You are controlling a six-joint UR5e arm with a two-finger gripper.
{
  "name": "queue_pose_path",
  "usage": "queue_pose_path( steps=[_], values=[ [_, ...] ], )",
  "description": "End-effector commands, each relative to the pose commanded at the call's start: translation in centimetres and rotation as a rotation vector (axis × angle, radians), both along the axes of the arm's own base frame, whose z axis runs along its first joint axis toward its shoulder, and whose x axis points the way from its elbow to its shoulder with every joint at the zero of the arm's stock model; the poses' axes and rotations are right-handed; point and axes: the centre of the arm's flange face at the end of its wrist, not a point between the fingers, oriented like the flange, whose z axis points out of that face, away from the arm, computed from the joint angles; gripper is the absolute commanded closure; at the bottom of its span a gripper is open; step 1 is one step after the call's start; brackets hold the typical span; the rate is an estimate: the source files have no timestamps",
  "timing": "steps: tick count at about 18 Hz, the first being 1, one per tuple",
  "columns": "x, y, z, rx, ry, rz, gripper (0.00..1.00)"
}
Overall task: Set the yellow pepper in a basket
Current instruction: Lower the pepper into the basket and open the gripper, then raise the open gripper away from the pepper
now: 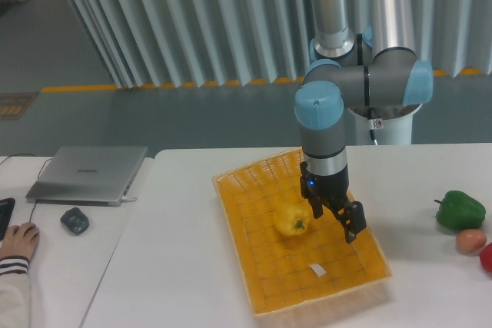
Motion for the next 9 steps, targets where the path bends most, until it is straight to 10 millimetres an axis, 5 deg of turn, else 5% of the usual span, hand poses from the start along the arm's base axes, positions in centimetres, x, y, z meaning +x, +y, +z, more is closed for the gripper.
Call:
queue_pose_path(
  steps=[9],
  values=[
    [-2.0,-0.3,0.2,-0.026,0.067,-0.002,0.0]
  ],
)
